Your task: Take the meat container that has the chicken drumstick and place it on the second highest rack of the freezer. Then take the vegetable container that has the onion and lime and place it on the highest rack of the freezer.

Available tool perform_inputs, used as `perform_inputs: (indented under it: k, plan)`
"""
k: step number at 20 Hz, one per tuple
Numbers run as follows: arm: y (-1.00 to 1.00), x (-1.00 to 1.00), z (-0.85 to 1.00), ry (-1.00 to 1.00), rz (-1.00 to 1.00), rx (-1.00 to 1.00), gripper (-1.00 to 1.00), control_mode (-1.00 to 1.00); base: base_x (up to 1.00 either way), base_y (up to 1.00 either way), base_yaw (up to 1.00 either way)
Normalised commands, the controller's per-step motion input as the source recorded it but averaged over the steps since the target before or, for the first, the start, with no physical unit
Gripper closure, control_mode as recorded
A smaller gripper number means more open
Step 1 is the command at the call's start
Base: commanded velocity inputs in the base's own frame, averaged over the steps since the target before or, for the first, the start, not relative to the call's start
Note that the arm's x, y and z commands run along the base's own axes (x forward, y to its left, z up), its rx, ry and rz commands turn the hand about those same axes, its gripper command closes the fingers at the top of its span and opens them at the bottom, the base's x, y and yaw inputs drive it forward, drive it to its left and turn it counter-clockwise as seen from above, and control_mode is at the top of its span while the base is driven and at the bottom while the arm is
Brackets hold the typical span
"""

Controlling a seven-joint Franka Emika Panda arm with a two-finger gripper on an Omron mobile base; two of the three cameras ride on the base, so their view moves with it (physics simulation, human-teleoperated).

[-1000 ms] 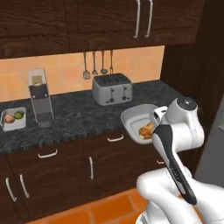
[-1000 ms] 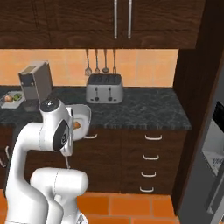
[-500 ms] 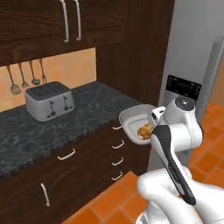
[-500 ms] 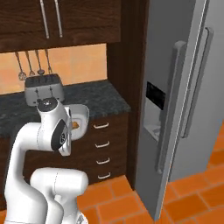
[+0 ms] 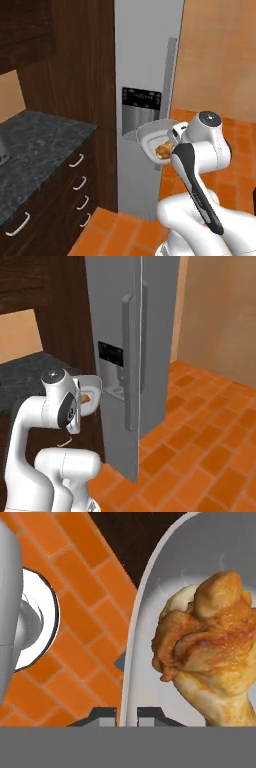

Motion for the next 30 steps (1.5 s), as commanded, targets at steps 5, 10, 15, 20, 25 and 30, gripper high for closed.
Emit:
perform_inputs:
  k: [5, 10, 15, 20, 25, 30]
  plan:
    - [0.0, 0.0, 0.0, 0.0, 0.0, 0.0, 1.0, 1.0, 0.19, -0.17, -0.73]
    - [0.0, 0.0, 0.0, 0.0, 0.0, 0.0, 1.0, 1.0, 0.26, -0.22, -0.66]
    - [0.0, 0.0, 0.0, 0.0, 0.0, 0.0, 1.0, 1.0, 0.66, -0.1, -0.38]
    - [0.0, 0.0, 0.0, 0.0, 0.0, 0.0, 1.0, 1.0, 0.99, -0.17, -0.11]
    - [0.0, 0.0, 0.0, 0.0, 0.0, 0.0, 1.0, 1.0, 1.0, -0.33, 0.14]
    - [0.0, 0.0, 0.0, 0.0, 0.0, 0.0, 1.0, 1.0, 0.92, -0.42, 0.7]
